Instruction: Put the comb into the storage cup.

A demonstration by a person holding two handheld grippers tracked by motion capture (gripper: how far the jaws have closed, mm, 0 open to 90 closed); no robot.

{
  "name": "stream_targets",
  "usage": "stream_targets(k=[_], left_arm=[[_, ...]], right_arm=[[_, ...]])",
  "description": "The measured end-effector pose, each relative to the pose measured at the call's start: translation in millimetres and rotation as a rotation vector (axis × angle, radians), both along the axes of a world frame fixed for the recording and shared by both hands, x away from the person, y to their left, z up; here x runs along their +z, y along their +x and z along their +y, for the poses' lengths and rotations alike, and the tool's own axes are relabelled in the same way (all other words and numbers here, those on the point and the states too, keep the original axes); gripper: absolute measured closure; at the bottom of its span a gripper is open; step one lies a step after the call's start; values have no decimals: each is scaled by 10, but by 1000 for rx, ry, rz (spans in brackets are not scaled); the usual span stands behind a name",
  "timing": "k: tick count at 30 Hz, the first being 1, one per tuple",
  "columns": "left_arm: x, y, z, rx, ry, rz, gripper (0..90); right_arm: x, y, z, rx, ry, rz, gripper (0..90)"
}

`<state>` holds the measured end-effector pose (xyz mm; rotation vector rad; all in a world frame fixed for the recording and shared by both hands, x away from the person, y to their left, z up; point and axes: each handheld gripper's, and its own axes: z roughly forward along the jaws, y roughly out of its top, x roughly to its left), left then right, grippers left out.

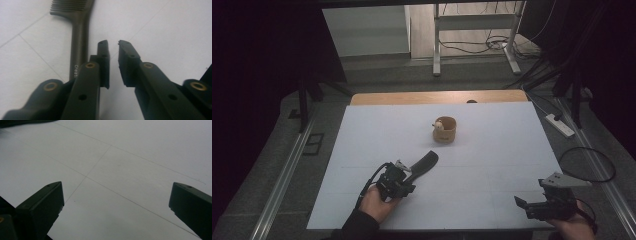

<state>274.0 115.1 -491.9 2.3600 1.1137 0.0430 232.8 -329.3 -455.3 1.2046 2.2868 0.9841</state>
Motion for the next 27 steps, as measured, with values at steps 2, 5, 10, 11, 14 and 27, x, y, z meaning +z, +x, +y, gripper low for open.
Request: stream_targets(k=[2,5,10,11,14,27], left_arm=[[30,-7,29,11,-5,-15,709],[61,-7,74,24,-4,-37,541],[68,2,138,41,-2,-79,348],[65,7,148,49,-10,-78,293],[64,29,179,67,-22,-64,197],[70,101,285,75,-41,-47,0]], right_arm=[[0,0,0,0,0,0,0],[-1,1,1,0,0,2,0],[-1,2,1,0,1,1,0],[0,1,1,4,1,2,0],[0,-3,3,10,3,-2,0],[0,-1,4,14,3,-1,0]])
